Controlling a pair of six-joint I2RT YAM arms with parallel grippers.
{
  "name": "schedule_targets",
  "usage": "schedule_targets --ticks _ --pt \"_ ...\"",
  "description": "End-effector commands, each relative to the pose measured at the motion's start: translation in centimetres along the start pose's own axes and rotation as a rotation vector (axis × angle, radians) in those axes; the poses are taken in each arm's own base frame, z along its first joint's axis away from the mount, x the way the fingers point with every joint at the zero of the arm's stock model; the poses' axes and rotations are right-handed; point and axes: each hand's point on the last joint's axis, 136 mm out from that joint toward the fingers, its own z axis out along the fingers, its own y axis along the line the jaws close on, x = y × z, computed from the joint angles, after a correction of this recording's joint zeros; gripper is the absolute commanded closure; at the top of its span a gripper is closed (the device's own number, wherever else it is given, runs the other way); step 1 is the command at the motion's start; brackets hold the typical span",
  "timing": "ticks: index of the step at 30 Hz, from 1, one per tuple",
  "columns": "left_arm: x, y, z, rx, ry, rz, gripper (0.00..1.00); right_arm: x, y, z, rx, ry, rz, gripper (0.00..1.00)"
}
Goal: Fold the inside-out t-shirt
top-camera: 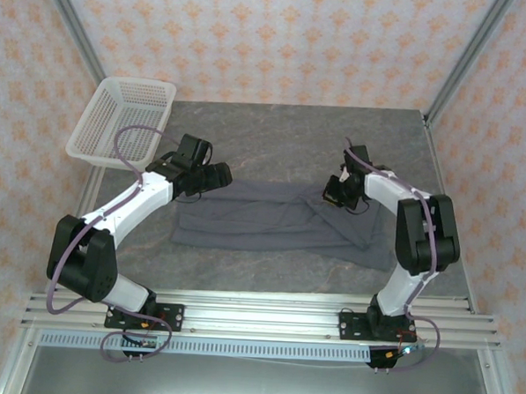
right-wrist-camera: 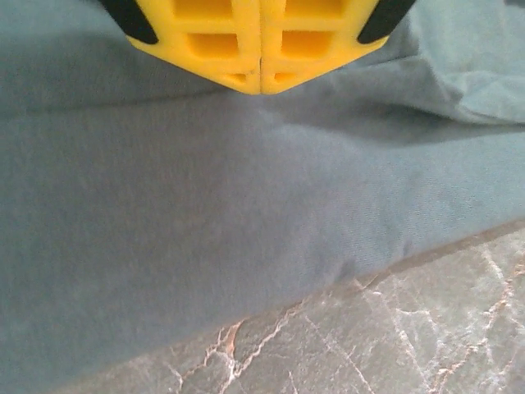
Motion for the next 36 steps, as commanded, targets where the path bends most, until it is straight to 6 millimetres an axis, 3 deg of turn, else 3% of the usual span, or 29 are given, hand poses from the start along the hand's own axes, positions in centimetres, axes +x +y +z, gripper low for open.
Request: schedule_targets --ticks 1,5,8,11,13,14,16,17,19,21,27,32,36 --pt "-0.6 -0.8 0.1 0.003 -0.009 0.001 0.19 3.5 0.3 -0.8 -0.034 0.046 0.064 1.00" --pt "-0.4 -0.9 0.4 0.004 0.000 0.001 0.19 7.5 0.8 -0.9 -0.057 0.059 0.087 0.98" --pt "0.1 -1.1 1.0 0.004 0.018 0.006 0.19 8.9 2.3 -1.9 -0.131 0.068 0.107 0.65" --pt "0.7 -1.3 1.5 0.001 0.039 0.012 0.19 7.6 1.6 -4.6 -0.071 -0.012 0.082 0.52" --pt "1.3 -1.5 1.7 0.009 0.049 0.016 0.23 5.1 0.1 -6.8 -0.001 -0.123 0.072 0.49" --pt "1.5 -1.5 1.7 0.012 0.052 0.015 0.27 4.0 -0.9 -7.4 0.039 -0.170 0.081 0.50" --pt "1.9 -1.8 1.7 0.029 0.059 0.011 0.46 1.8 -3.4 -7.9 0.121 -0.238 0.099 0.59" --pt "2.2 -2.0 1.7 0.038 0.063 0.006 0.58 1.0 -5.0 -7.7 0.189 -0.252 0.110 0.71" --pt "2.9 -2.5 1.9 0.049 0.080 0.007 0.99 0.3 -7.3 -6.7 0.290 -0.223 0.103 0.91" --pt "4.2 -2.9 2.1 0.040 0.120 0.020 1.00 0.0 -9.0 -5.7 0.373 -0.185 0.103 1.00" --pt "8.2 -1.8 5.6 -0.061 0.252 -0.004 1.00 0.6 -10.4 -2.2 0.399 -0.088 0.153 1.00" --pt "8.3 -2.6 8.6 -0.087 0.267 -0.002 1.00 1.2 -11.7 -1.4 0.455 -0.069 0.206 1.00" --pt "7.7 -1.8 11.1 -0.166 0.233 -0.028 1.00 1.9 -11.8 -0.9 0.456 -0.043 0.264 1.00"
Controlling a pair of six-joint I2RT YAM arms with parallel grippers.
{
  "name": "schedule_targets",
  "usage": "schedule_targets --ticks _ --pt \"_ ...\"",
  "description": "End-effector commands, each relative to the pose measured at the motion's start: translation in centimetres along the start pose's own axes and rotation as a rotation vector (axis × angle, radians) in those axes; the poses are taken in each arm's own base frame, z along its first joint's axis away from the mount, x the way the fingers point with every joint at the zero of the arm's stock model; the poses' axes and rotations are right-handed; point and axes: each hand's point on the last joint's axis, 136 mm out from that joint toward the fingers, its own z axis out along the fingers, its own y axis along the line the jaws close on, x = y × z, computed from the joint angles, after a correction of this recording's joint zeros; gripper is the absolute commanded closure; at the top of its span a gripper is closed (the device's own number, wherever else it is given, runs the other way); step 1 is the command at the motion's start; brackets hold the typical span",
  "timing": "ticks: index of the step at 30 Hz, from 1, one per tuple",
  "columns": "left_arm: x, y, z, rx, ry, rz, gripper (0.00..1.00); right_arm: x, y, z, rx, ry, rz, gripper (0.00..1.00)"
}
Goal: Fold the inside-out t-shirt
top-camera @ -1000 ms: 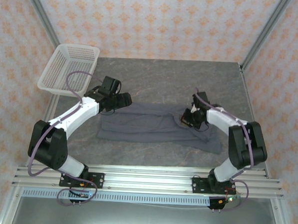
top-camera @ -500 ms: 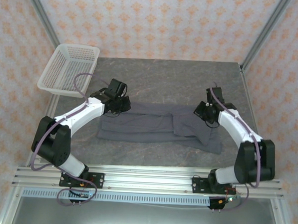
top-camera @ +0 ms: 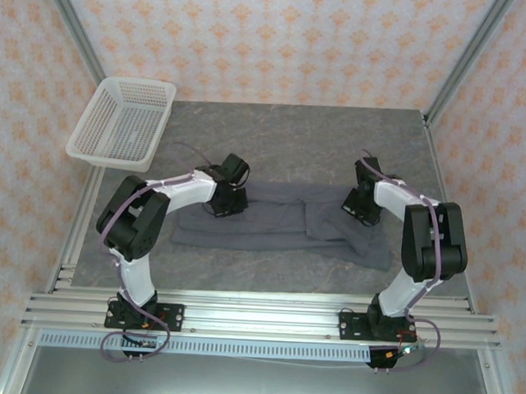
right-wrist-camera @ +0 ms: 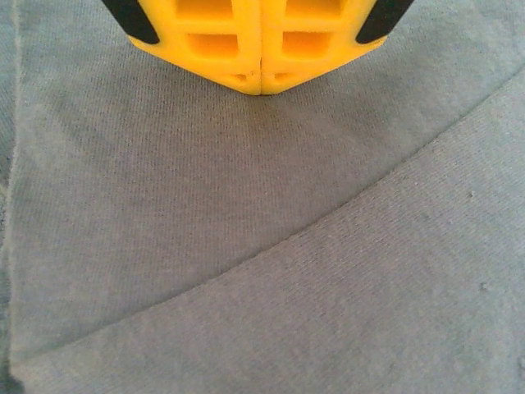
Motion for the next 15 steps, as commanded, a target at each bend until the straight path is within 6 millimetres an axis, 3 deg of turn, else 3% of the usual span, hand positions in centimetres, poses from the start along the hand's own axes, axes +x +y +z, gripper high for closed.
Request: schedule_targets --ticks 1,4,10,13,15 --pt "-1.6 0.2 1.9 -0.071 -0.057 -0.040 1.00 1.4 -2.0 1.2 0.099 0.055 0.063 1.00" --pt "-3.6 -0.5 3.6 -0.100 -0.088 -0.040 1.00 2.0 -1.7 1.0 0.075 0.077 0.130 1.00" --pt "-10.5 -2.6 7.5 -0.119 -0.136 -0.071 1.00 3.4 -0.2 0.1 -0.038 0.114 0.273 1.00" --pt "-14.5 -4.4 8.8 -0.065 -0.158 -0.073 1.00 5.6 1.0 -0.1 -0.072 0.153 0.293 1.00" --pt "-17.1 -6.2 9.1 -0.013 -0.175 -0.053 1.00 8.4 2.8 0.1 -0.100 0.190 0.261 1.00"
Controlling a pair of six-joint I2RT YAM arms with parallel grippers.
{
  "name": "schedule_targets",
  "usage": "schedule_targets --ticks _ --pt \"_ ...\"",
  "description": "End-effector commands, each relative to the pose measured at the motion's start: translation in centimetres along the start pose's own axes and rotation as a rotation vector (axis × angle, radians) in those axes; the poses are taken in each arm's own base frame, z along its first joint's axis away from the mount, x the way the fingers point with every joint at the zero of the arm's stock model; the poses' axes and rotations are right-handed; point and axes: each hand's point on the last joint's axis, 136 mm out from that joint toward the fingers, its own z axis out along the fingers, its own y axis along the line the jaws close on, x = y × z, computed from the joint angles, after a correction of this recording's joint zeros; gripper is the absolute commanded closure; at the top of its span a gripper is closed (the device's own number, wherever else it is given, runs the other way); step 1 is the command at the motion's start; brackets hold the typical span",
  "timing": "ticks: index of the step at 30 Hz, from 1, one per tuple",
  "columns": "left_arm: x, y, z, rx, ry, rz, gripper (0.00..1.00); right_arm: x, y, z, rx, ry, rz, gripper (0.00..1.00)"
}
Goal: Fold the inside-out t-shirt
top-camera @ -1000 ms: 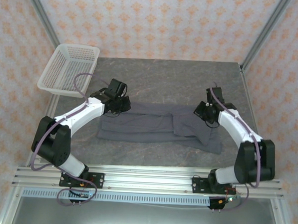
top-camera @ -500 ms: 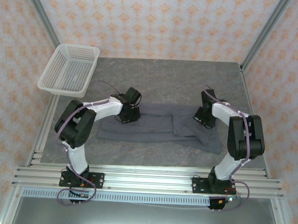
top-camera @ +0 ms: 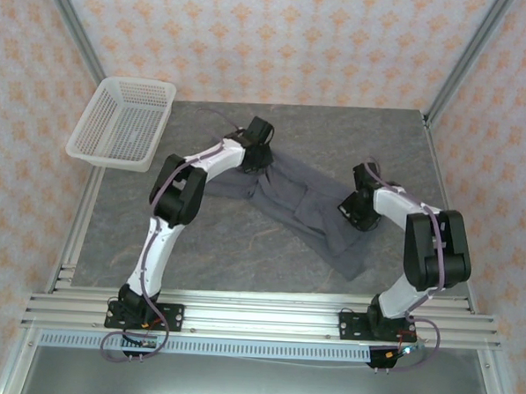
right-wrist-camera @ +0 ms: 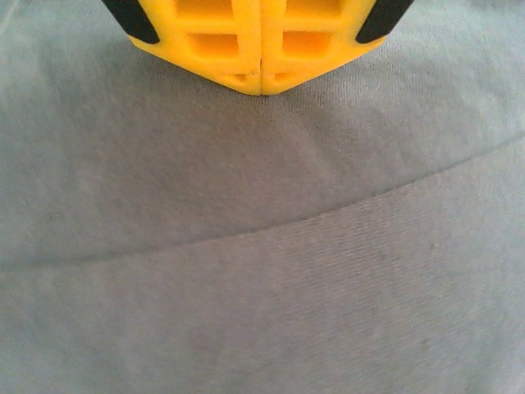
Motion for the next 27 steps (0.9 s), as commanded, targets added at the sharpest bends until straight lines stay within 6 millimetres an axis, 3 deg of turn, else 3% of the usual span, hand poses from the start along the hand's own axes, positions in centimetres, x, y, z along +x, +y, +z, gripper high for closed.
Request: schedule_targets --ticks 1,5,7,11,14,18,19,22,23,27 --pt "-0.2 2.6 3.4 -0.076 0.072 0.018 1.00 6.6 0.5 1.2 -0.003 0.149 0.009 1.00" --pt "-3.7 -1.3 2.7 0.073 0.027 0.020 1.00 13.0 3.0 1.7 -0.030 0.231 -0.122 1.00" --pt "-5.4 -2.6 0.8 0.121 -0.015 0.030 1.00 13.6 3.7 0.7 -0.034 0.210 -0.183 1.00" --pt "-8.4 -3.3 -5.4 0.154 -0.099 0.092 1.00 11.0 4.9 -4.5 -0.094 0.068 -0.267 1.00" --pt "-8.9 -2.4 -10.3 0.162 -0.137 0.112 0.94 7.7 5.2 -7.9 -0.129 -0.096 -0.308 1.00" --pt "-7.0 0.9 -14.5 0.113 -0.173 0.120 0.81 4.8 5.6 -7.2 -0.110 -0.166 -0.427 1.00" --pt "-6.4 2.3 -14.6 0.083 -0.167 0.105 0.82 4.6 5.7 -6.5 -0.074 -0.156 -0.475 1.00" --pt "-5.7 6.1 -13.2 0.001 -0.122 0.027 1.00 5.1 6.2 -4.3 -0.022 -0.084 -0.532 1.00" --pt "-6.0 7.1 -12.5 -0.028 -0.109 0.015 1.00 5.4 6.5 -3.7 -0.025 -0.062 -0.534 1.00" --pt "-8.6 8.1 -9.9 -0.056 -0.117 0.014 1.00 6.3 6.7 -2.7 -0.054 -0.010 -0.525 1.00"
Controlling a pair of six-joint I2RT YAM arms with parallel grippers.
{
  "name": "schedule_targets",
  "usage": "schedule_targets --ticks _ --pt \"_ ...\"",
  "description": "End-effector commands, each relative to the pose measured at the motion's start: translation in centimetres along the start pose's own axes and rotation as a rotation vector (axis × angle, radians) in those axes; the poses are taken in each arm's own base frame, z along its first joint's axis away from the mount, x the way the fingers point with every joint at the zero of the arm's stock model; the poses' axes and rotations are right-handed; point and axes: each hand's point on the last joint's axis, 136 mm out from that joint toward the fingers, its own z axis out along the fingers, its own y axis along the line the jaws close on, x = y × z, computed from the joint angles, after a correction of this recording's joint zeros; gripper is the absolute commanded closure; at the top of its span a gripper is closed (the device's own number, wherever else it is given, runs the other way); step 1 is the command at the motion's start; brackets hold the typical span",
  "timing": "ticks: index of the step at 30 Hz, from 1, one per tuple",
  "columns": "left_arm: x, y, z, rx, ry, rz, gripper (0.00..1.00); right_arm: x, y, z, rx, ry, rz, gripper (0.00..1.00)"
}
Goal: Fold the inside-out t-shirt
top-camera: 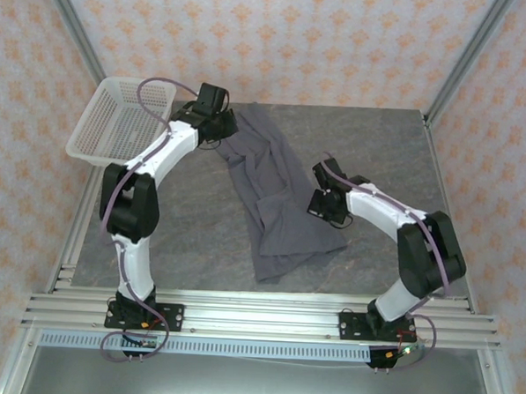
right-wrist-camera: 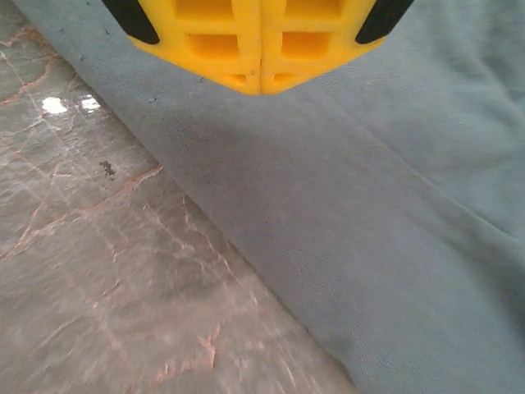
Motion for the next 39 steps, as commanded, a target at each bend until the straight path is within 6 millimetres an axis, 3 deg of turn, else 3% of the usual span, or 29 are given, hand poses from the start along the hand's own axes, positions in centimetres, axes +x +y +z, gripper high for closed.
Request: schedule_targets --ticks 1,6,10,17,21,25,30,34,36,39 --pt "0.6 3.8 4.8 -0.121 0.052 0.035 1.00 0.8 0.4 -0.1 -0.033 0.030 -0.049 1.00" --pt "-1.0 4.5 9.2 -0.150 0.059 0.042 1.00 2.9 0.3 0.2 -0.077 0.095 -0.086 1.00" --pt "-0.3 5.5 12.7 -0.159 0.096 0.011 1.00 4.6 -0.6 0.9 -0.071 0.145 -0.064 1.00" --pt "1.1 5.5 17.6 -0.107 0.148 -0.022 1.00 7.4 -0.2 2.4 -0.074 0.198 -0.021 1.00" --pt "0.5 4.4 19.1 -0.042 0.119 -0.075 1.00 10.3 1.0 3.5 -0.083 0.249 -0.035 1.00" --pt "-1.8 2.5 20.0 0.053 0.042 -0.069 1.00 12.5 1.9 4.1 -0.082 0.285 -0.068 1.00" --pt "-5.3 -0.5 19.4 0.169 -0.069 -0.060 1.00 14.1 4.5 3.5 -0.140 0.337 -0.172 1.00" --pt "-7.6 -2.7 17.0 0.238 -0.122 -0.041 1.00 14.0 5.7 3.0 -0.151 0.349 -0.195 1.00" --pt "-8.4 -3.9 14.6 0.283 -0.102 -0.024 0.98 12.6 6.9 0.9 -0.197 0.293 -0.213 1.00" --pt "-9.5 -5.9 9.3 0.329 -0.077 0.044 0.77 9.0 6.8 -3.5 -0.209 0.086 -0.197 0.97"
